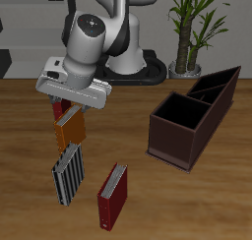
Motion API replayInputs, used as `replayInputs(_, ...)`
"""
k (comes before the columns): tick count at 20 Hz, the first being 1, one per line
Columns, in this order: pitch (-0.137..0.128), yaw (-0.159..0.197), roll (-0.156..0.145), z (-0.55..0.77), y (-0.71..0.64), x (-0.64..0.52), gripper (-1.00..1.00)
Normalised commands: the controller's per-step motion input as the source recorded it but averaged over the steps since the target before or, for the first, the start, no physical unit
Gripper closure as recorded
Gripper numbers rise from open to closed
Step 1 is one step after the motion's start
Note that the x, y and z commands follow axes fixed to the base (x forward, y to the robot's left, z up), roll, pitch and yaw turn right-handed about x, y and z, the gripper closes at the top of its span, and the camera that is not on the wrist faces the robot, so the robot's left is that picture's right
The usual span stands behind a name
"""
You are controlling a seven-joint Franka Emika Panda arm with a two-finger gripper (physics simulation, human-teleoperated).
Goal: Place the orange book into the left desk caddy's right compartment
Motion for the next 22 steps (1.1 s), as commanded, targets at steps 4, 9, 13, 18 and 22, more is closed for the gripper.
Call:
replayInputs(4,0.037,-0.028,-0.048,-0.30,-0.26,-0.15,-1.00)
replayInputs(9,0.035,-0.021,0.006,-0.30,-0.12,-0.08,-1.00)
replayInputs(13,0.026,-0.009,-0.007,-0.25,-0.05,-0.05,1.00)
replayInputs(18,0.022,-0.002,0.007,-0.22,-0.01,0.00,1.00)
replayInputs(22,0.008,-0.011,0.003,-0.07,0.00,0.00,1.00)
